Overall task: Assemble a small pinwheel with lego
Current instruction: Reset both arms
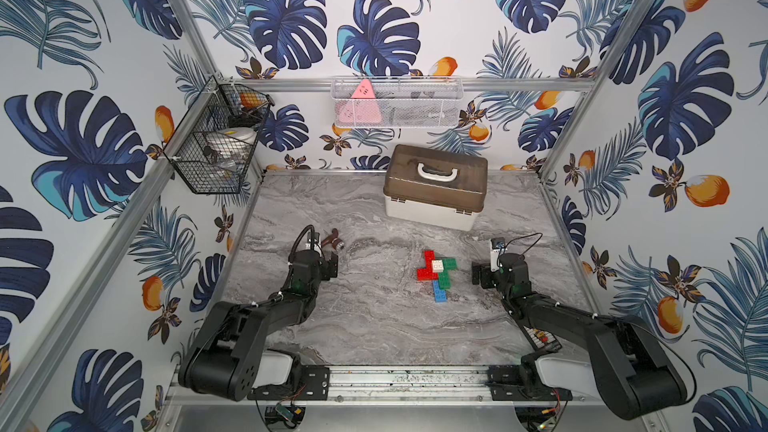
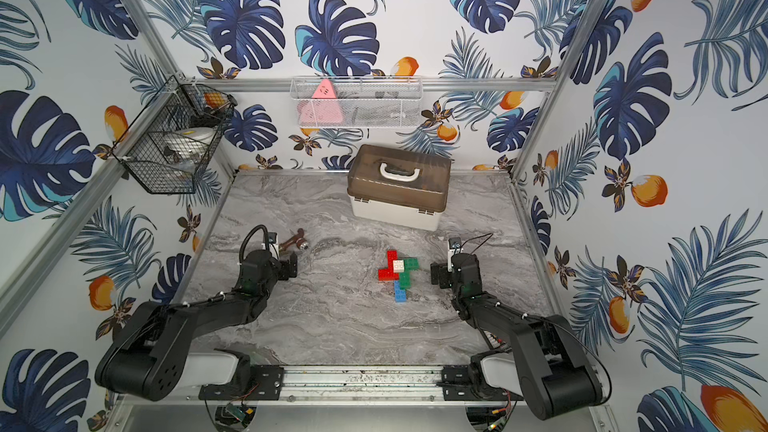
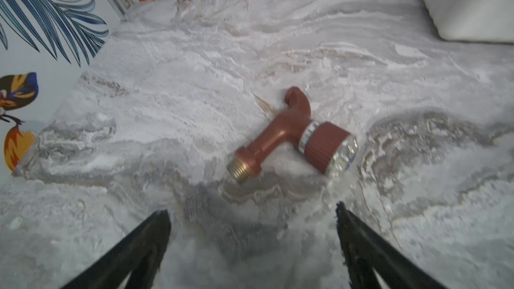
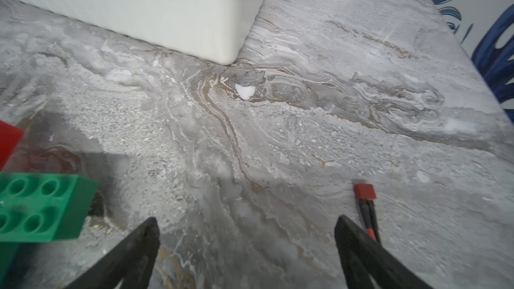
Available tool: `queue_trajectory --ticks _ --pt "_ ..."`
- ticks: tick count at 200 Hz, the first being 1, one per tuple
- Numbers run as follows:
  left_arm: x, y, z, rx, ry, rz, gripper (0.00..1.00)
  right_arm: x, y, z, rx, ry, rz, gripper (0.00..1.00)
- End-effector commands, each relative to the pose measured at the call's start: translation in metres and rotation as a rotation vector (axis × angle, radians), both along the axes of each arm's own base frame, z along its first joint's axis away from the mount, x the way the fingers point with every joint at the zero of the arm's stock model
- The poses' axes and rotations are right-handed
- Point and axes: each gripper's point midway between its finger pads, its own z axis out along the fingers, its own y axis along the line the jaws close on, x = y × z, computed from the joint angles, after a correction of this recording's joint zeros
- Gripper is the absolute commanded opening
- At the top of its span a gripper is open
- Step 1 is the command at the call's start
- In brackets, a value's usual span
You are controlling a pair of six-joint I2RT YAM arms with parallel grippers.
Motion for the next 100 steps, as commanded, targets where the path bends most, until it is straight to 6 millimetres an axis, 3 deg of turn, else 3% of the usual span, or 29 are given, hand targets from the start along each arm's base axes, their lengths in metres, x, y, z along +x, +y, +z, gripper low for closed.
queue_trajectory --ticks 1,23,31,38,44,53,83,100 --pt "0.023 0.0 0.034 -0.054 -0.216 -0.043 0.99 0.041 -0.001 0.057 0.126 -0.299 0.028 1.0" --pt "0.034 -0.002 0.008 -0.053 -0.176 -0.056 0.99 0.061 -0.014 0.035 0.151 -0.219 0.002 1.0" --pt "0.038 -0.003 0.011 -0.051 -0.188 -0.065 0.99 0.065 -0.018 0.02 0.16 -0.211 -0.008 1.0" --pt "0.042 -0.004 0.004 -0.055 -0.117 -0.063 0.99 0.07 -0.02 0.024 0.168 -0.267 -0.022 1.0" --pt "0.045 -0.004 -0.003 -0.048 -0.082 -0.067 0.99 0.066 -0.028 0.014 0.156 -0.191 -0.073 1.0" --pt "0.047 -0.004 0.002 -0.059 -0.118 -0.072 0.99 0.074 -0.043 0.018 0.139 -0.193 -0.161 1.0" --pt "0.045 -0.003 0.0 -0.056 -0.106 -0.068 0.99 0.075 -0.037 0.021 0.102 -0.226 -0.155 1.0" --pt "0.045 -0.003 0.002 -0.054 -0.114 -0.065 0.99 0.072 -0.006 0.014 0.118 -0.161 0.041 1.0"
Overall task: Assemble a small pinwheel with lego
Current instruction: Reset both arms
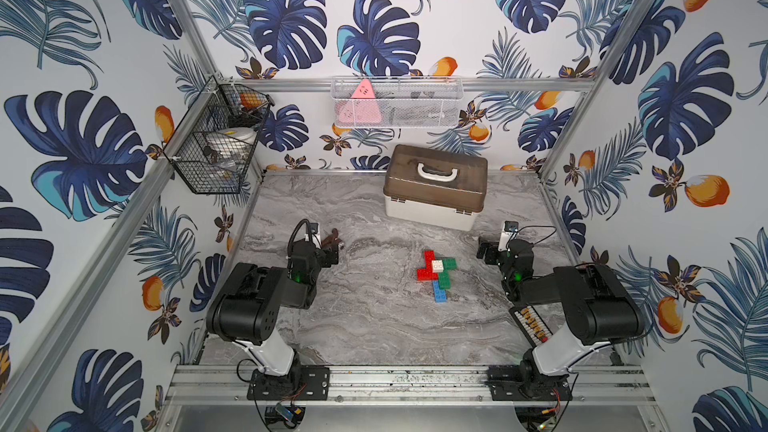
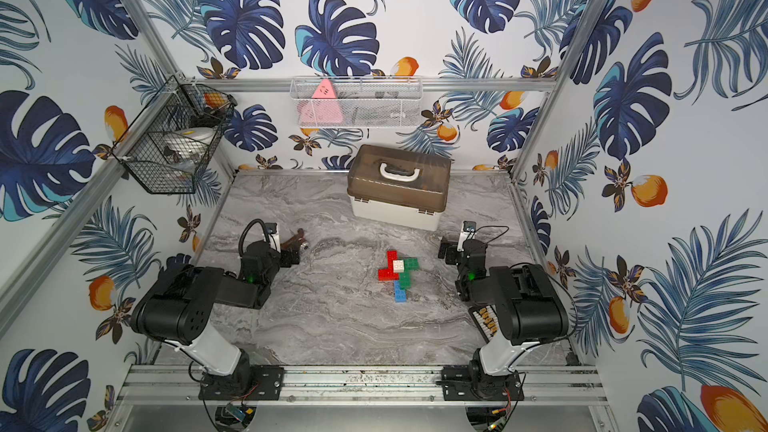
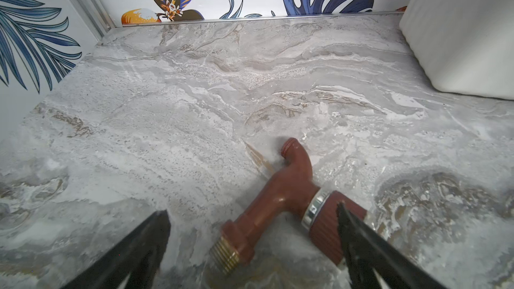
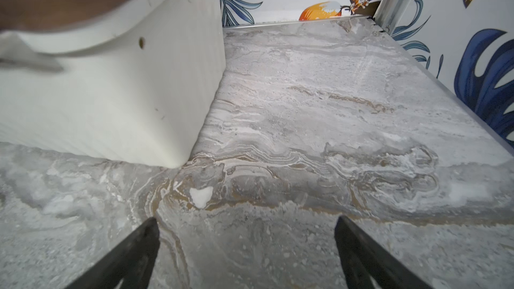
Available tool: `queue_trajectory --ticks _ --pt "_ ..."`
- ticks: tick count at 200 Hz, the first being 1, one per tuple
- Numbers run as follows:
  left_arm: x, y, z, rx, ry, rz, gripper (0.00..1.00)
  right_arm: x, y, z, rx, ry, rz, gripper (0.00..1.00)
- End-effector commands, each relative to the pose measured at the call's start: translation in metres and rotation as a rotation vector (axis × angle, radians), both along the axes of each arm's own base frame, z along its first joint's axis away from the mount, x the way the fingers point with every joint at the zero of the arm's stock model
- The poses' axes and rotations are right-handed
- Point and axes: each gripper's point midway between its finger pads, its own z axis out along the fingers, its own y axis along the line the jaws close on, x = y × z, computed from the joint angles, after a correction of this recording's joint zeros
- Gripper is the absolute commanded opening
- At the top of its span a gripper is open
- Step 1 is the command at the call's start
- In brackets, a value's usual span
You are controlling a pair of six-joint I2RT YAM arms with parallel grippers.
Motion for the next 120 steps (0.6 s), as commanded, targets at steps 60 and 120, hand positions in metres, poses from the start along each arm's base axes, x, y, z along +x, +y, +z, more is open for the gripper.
queue_trajectory --ticks 60,120 --pt "0.002 0.0 0.009 0.008 -0.039 -0.01 0.99 0.007 0.016 0.003 -0.005 -0.002 0.098 1.0" --pt "0.003 0.0 0.009 0.009 -0.041 -0.01 0.99 0.007 0.015 0.003 -0.005 0.002 0.092 1.0"
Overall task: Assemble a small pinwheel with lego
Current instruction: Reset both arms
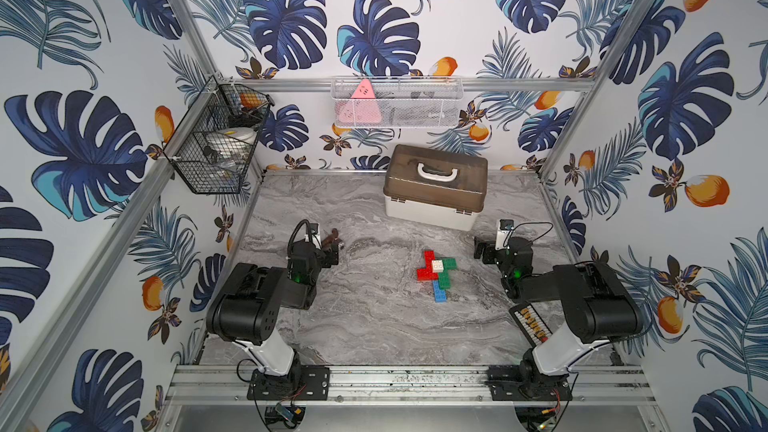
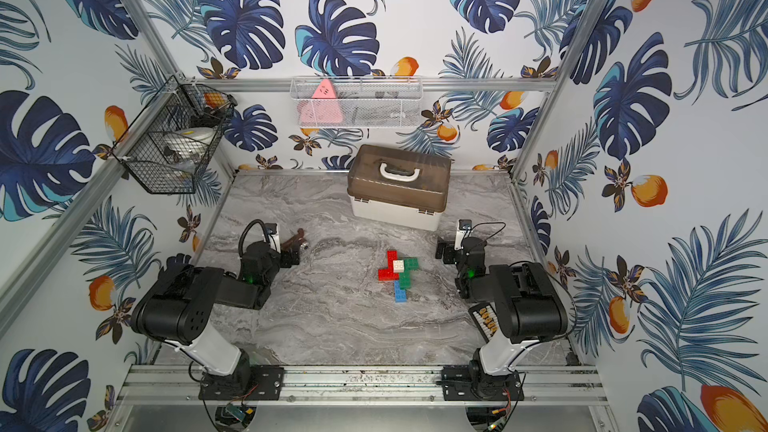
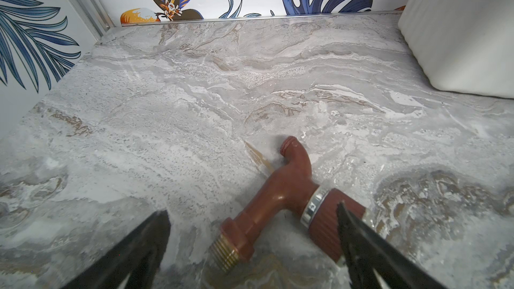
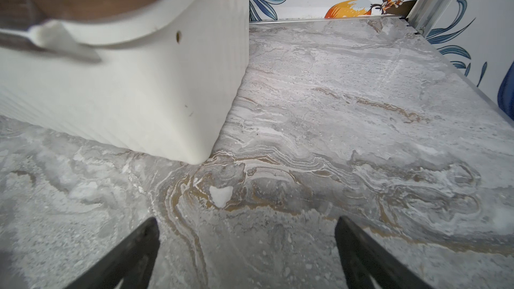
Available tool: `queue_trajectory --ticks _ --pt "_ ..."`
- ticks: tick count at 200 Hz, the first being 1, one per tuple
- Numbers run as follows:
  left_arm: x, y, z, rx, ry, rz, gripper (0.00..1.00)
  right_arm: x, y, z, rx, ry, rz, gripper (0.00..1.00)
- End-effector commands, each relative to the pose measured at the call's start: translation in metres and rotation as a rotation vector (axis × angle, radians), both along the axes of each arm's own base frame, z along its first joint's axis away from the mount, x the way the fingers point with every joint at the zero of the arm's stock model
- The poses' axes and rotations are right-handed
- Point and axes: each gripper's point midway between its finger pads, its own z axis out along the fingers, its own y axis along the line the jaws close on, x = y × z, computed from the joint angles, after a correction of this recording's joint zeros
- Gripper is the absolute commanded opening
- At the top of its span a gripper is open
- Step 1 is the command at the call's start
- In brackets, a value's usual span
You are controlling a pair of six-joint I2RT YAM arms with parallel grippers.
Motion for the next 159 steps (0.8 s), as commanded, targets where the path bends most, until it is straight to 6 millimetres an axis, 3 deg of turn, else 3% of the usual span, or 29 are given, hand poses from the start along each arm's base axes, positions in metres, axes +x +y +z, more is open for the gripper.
queue_trajectory --ticks 1,26,53,65,75,96,101,112,120,159 --pt "0.004 0.0 0.01 0.01 -0.043 -0.007 0.99 0.001 0.001 0.002 -0.004 -0.01 0.006 1.0" --pt "0.004 0.0 0.01 0.009 -0.043 -0.007 0.99 0.001 0.0 0.008 -0.006 -0.029 0.0 1.0" --pt "0.004 0.0 0.01 0.009 -0.042 -0.009 0.99 -0.022 0.002 0.051 -0.008 -0.045 0.026 1.0" --pt "0.004 0.0 0.01 0.009 -0.042 -0.007 0.99 -0.03 -0.001 0.061 0.025 -0.115 -0.001 1.0" --pt "0.004 0.0 0.01 0.01 -0.044 -0.009 0.99 -0.03 -0.001 0.053 0.02 -0.13 0.008 1.0" --pt "0.004 0.0 0.011 0.009 -0.045 -0.009 0.99 -0.007 0.013 0.004 -0.005 -0.031 0.086 1.0" --pt "0.004 0.0 0.01 0.009 -0.042 -0.007 0.99 0.001 0.016 0.008 0.017 -0.063 0.091 1.0" --pt "0.003 0.0 0.01 0.009 -0.044 -0.007 0.99 0.0 -0.012 0.001 0.014 0.024 -0.065 1.0" --pt "0.004 0.0 0.011 0.009 -0.044 -0.008 0.99 0.002 -0.011 0.007 0.0 -0.042 -0.063 1.0" --pt "0.004 0.0 0.011 0.01 -0.046 -0.007 0.99 0.0 -0.004 0.003 -0.03 -0.008 -0.047 1.0"
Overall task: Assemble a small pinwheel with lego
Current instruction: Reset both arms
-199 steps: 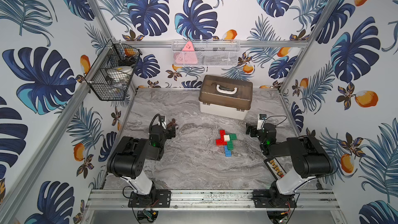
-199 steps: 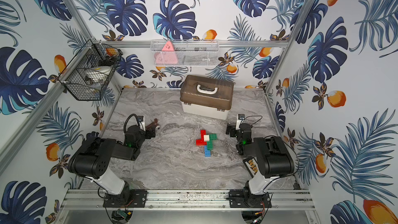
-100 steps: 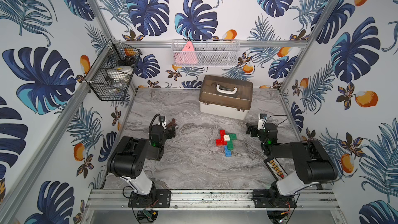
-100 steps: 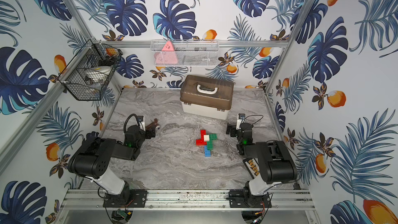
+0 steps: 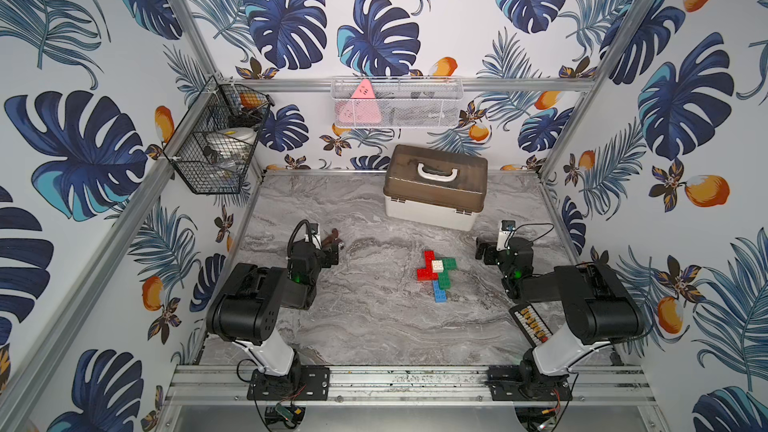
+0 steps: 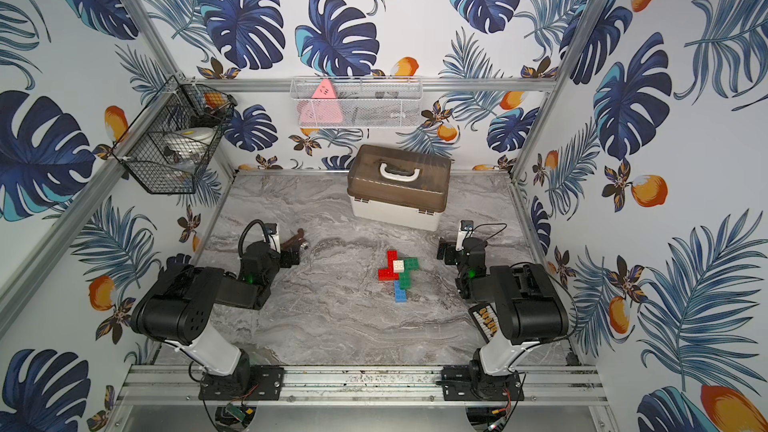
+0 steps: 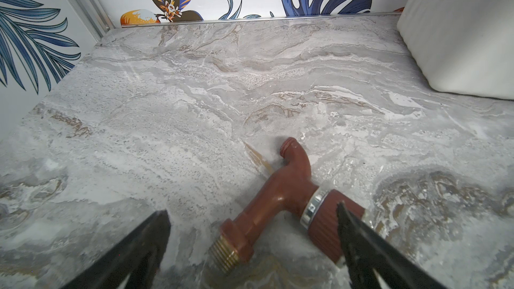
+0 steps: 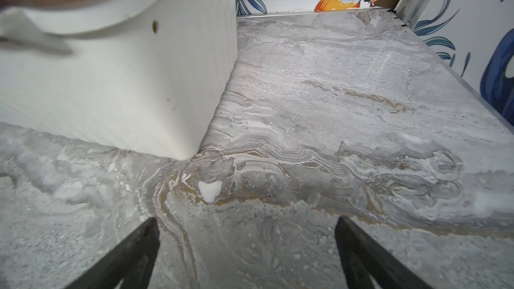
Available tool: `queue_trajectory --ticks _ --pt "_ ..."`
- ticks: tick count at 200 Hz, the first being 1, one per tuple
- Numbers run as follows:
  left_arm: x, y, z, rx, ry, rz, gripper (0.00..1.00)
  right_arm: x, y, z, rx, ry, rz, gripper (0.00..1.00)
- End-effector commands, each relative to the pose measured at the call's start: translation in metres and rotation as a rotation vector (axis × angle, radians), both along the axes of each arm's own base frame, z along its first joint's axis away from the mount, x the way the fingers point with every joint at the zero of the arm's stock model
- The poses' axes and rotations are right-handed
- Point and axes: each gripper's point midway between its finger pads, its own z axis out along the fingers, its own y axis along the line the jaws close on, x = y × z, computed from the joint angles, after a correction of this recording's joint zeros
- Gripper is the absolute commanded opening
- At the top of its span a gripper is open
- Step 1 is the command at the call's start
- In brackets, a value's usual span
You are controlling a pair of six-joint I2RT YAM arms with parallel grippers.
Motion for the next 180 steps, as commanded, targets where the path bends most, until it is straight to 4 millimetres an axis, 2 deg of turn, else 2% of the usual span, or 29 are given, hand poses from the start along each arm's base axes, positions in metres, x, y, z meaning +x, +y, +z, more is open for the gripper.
queue_trajectory --ticks 1,39,81,95,112,131,151,165,170,180 --pt "0.004 0.0 0.01 0.011 -0.042 -0.006 0.99 0.003 0.001 0.008 -0.024 -0.028 -0.02 1.0" --pt "0.004 0.0 0.01 0.011 -0.04 -0.005 0.99 0.005 0.005 0.006 -0.015 -0.031 0.005 1.0" --pt "0.004 0.0 0.01 0.011 -0.041 -0.005 0.99 0.004 0.002 0.007 -0.013 -0.034 -0.003 1.0" --pt "0.004 0.0 0.01 0.011 -0.041 -0.005 0.99 0.002 0.004 0.017 -0.027 -0.065 0.0 1.0" --pt "0.004 0.0 0.01 0.011 -0.041 -0.005 0.99 -0.006 -0.004 0.04 -0.047 -0.064 -0.054 1.0" --pt "0.004 0.0 0.009 0.011 -0.039 -0.005 0.99 -0.015 0.003 0.052 -0.044 -0.079 -0.002 1.0" --pt "0.004 0.0 0.01 0.011 -0.041 -0.006 0.99 -0.012 0.004 0.039 -0.027 -0.141 -0.006 1.0" --pt "0.004 0.0 0.01 0.01 -0.042 -0.006 0.99 -0.007 0.002 0.013 -0.03 -0.092 -0.022 1.0" --pt "0.004 0.0 0.01 0.01 -0.04 -0.007 0.99 0.0 -0.002 0.017 -0.034 -0.119 -0.047 1.0" --pt "0.003 0.0 0.01 0.011 -0.041 -0.006 0.99 0.001 -0.01 0.005 -0.021 0.001 -0.1 1.0"
